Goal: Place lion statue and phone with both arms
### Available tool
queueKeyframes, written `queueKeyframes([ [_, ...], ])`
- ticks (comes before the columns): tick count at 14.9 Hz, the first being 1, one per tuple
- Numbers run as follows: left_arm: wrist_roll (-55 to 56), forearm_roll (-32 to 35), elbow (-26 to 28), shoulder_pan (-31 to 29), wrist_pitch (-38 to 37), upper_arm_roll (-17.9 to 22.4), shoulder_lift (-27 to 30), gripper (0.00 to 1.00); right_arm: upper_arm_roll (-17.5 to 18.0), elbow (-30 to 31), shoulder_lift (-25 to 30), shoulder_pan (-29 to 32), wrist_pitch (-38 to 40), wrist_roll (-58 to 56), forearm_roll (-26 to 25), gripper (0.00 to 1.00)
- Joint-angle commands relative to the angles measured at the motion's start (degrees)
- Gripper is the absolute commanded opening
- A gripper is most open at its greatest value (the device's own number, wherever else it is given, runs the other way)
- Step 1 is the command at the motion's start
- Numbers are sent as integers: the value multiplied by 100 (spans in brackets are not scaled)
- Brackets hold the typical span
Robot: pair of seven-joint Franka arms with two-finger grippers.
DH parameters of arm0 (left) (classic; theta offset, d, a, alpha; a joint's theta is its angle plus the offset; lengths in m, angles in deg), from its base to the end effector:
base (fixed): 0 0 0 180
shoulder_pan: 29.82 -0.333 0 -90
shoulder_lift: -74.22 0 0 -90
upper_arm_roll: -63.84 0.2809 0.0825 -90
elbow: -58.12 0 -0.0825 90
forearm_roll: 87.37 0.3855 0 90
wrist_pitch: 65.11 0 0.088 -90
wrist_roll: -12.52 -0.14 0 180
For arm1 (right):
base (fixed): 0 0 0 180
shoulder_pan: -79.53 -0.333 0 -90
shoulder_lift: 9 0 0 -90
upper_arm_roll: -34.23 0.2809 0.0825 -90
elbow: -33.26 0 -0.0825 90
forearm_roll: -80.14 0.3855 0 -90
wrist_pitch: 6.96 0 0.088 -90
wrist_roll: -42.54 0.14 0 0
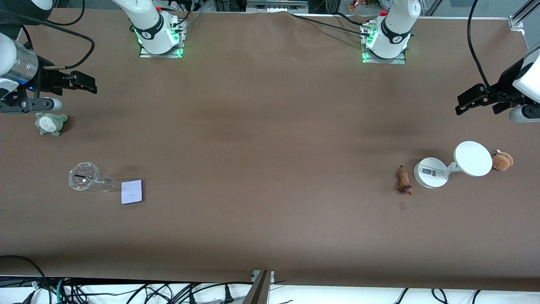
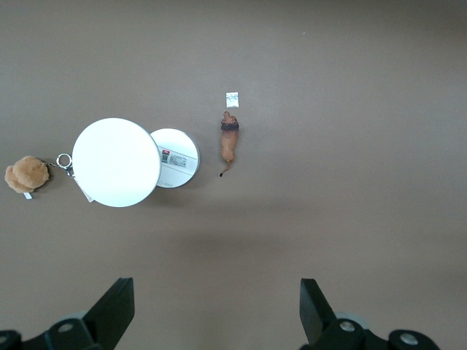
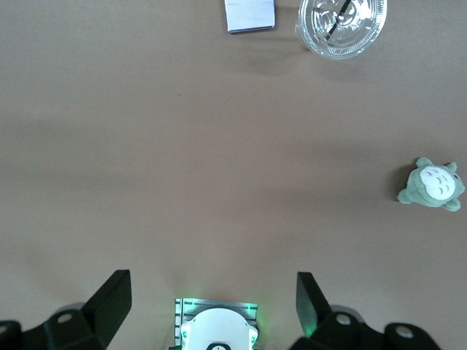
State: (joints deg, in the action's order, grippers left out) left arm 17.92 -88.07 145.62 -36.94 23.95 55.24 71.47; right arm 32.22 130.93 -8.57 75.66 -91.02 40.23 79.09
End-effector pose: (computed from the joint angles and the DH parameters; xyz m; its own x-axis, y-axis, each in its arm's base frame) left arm 0.5665 -0.0147 0.5490 0.9974 0.0682 -0.0220 0.0686 -0.9975 0.0174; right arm 0.5268 0.0143 0.4914 0.9710 0.0700 -0.2285 0.0740 -0.9972 0.0087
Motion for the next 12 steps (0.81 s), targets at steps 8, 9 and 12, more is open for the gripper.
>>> queueKeyframes([
  [8, 5, -18, -172, -9, -100, -10, -68, 100, 166, 51, 115, 211, 12, 65, -79, 100],
  [9, 5, -18, -163, -9, -100, -10, -68, 100, 166, 60, 115, 211, 3, 65, -79, 100],
  [12, 5, -18, -171, -9, -100, -10, -68, 100, 166, 25, 115, 211, -41, 65, -71, 100],
])
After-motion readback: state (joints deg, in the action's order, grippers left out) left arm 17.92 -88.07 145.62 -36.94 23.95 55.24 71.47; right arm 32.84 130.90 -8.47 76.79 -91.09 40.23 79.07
